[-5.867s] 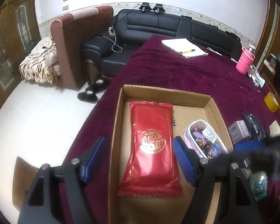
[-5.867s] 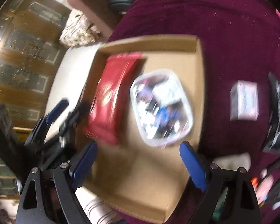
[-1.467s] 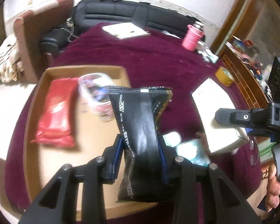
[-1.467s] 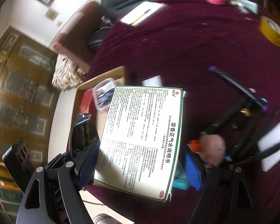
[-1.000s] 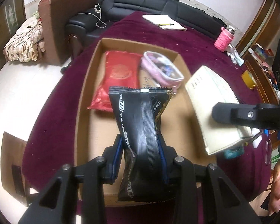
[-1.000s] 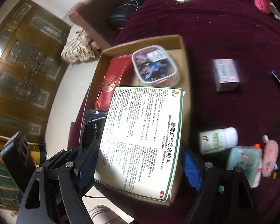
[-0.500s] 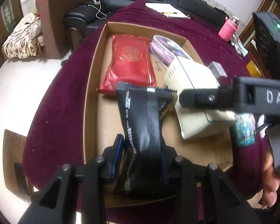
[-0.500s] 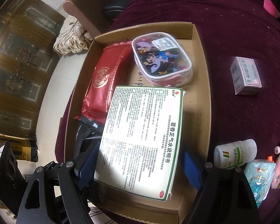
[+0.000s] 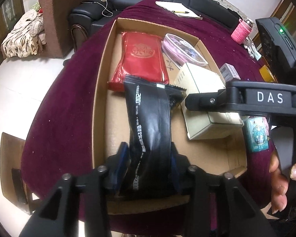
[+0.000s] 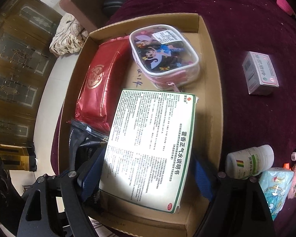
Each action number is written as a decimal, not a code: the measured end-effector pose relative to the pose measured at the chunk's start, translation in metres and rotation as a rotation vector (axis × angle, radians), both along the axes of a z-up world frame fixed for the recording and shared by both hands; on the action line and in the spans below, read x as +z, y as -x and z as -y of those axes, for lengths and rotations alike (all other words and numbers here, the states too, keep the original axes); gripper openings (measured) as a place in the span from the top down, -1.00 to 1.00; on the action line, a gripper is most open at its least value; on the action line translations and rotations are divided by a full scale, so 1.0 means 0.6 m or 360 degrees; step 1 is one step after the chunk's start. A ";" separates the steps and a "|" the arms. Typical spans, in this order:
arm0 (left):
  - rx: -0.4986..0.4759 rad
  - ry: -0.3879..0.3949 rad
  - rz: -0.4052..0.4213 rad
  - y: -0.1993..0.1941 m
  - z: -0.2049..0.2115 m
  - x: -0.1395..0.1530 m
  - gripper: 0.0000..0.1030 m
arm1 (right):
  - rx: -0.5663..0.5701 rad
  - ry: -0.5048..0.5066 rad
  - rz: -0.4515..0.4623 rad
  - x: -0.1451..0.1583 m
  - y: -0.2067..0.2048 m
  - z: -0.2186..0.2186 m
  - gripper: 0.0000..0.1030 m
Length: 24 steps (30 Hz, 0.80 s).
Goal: Organize objects
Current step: 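Release the black packet and leaflet into the box, opening both tools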
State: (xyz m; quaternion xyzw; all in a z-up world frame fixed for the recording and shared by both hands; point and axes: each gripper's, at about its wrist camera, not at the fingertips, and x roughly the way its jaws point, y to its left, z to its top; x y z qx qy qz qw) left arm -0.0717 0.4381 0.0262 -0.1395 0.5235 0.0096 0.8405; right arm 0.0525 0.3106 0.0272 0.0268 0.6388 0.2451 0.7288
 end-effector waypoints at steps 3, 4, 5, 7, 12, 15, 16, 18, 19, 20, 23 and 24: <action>0.0003 -0.0010 0.0023 0.005 0.000 0.006 -0.06 | 0.0000 -0.0002 0.0019 0.011 -0.002 0.002 -0.73; 0.0008 -0.0008 0.0029 0.006 0.000 0.008 -0.07 | -0.0005 -0.0008 0.0026 0.015 0.000 0.003 -0.74; 0.0012 -0.0007 0.0032 0.007 0.000 0.009 -0.08 | -0.0009 -0.0013 0.0030 0.019 0.000 0.006 -0.74; 0.0022 -0.0003 0.0037 0.008 -0.001 0.013 -0.09 | -0.0019 -0.0024 0.0034 0.024 0.001 0.012 -0.75; 0.0046 0.0000 0.0059 0.014 0.001 0.021 -0.10 | -0.0055 -0.0078 0.0025 0.036 0.006 0.034 -0.75; 0.0054 -0.0004 0.0074 0.016 0.006 0.028 -0.10 | -0.0074 -0.0120 0.0029 0.047 0.009 0.050 -0.75; 0.0059 -0.0012 0.0079 0.017 0.008 0.031 -0.10 | -0.0081 -0.0132 0.0032 0.049 0.009 0.055 -0.75; 0.0060 -0.0021 0.0097 0.018 0.013 0.040 -0.10 | -0.0100 -0.0153 0.0047 0.059 0.011 0.069 -0.75; 0.0062 -0.0028 0.0108 0.018 0.015 0.045 -0.10 | -0.0112 -0.0162 0.0056 0.064 0.012 0.079 -0.75; 0.0062 -0.0034 0.0116 0.016 0.019 0.049 -0.10 | -0.0122 -0.0168 0.0061 0.068 0.011 0.089 -0.75; 0.0047 -0.0049 0.0154 0.009 0.036 0.066 -0.10 | -0.0178 -0.0184 0.0076 0.079 0.009 0.130 -0.75; 0.0039 -0.0050 0.0163 0.005 0.039 0.070 -0.11 | -0.0202 -0.0186 0.0083 0.081 0.008 0.146 -0.75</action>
